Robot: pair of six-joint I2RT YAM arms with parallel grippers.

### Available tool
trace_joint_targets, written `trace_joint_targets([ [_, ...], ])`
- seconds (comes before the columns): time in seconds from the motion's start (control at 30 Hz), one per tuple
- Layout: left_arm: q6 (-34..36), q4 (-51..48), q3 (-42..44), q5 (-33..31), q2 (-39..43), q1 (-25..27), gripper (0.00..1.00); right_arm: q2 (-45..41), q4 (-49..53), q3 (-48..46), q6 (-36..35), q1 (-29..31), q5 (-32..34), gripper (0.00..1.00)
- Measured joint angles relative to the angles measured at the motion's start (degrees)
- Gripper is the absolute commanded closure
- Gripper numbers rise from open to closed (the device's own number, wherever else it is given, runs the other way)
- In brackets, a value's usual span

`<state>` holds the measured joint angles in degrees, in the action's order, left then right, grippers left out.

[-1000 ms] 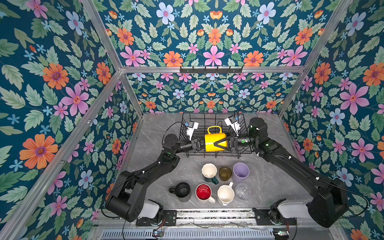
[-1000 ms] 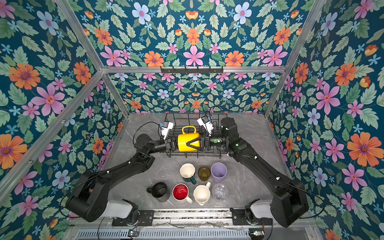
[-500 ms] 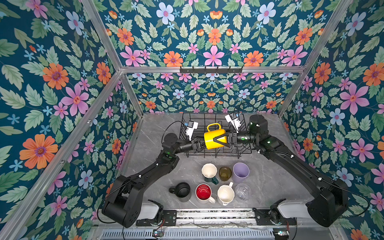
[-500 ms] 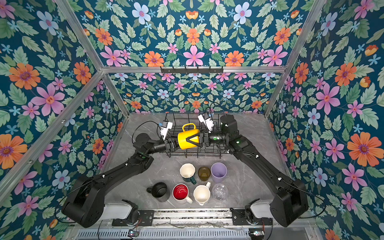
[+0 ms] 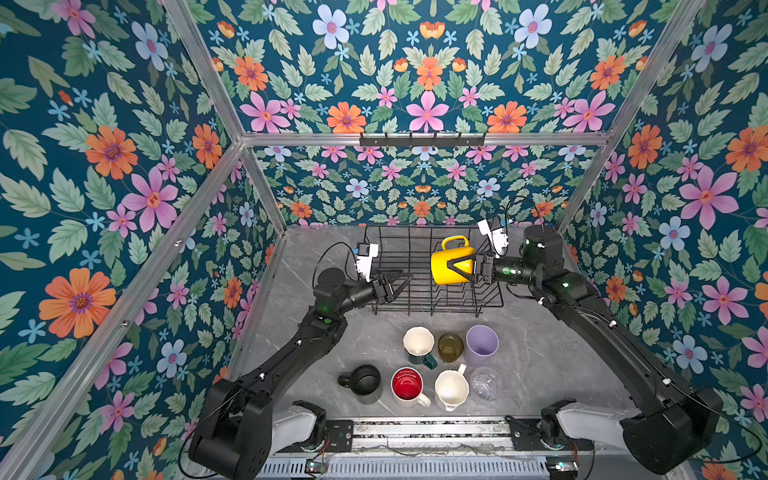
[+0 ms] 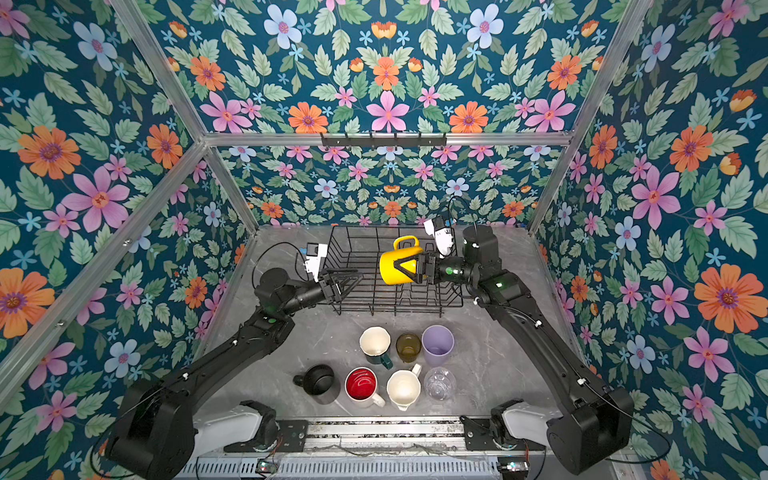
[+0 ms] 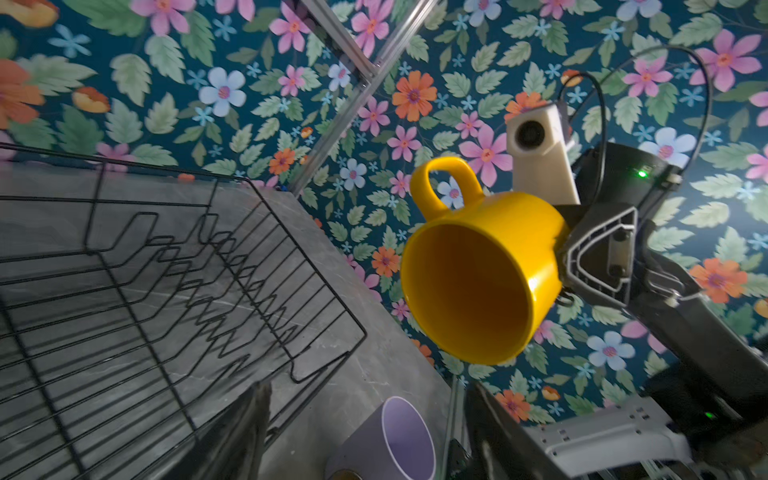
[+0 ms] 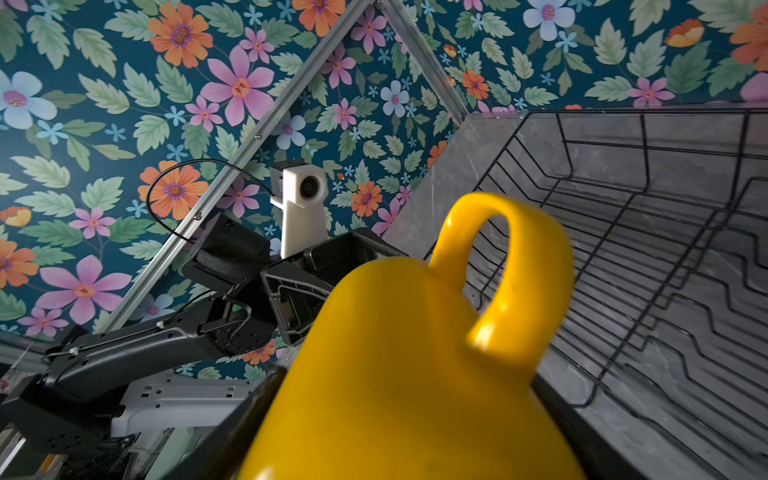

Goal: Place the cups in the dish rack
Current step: 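Grasp the yellow mug with the right gripper and release the left gripper, then carry the yellow mug over the rack with the right gripper while the left arm withdraws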

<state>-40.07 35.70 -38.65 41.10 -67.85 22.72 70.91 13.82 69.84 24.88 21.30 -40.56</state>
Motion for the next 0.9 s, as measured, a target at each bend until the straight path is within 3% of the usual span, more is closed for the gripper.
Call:
trace_joint_targets([
  [0.47,10.67,-27.71,-3.63,-37.05,15.39,-0.66,0.09,5.86,16.98,10.47,-6.67,-0.5,23.34,1.0],
  [0.67,12.52,-32.87,-2.73,-46.9,21.81,-0.63,0.02,11.3,20.7,14.6,-8.39,-1.92,30.25,1.0],
  [0.9,13.64,-36.94,-1.97,-53.27,26.84,-0.7,0.0,18.67,22.91,20.59,-10.05,-3.06,35.58,1.0],
])
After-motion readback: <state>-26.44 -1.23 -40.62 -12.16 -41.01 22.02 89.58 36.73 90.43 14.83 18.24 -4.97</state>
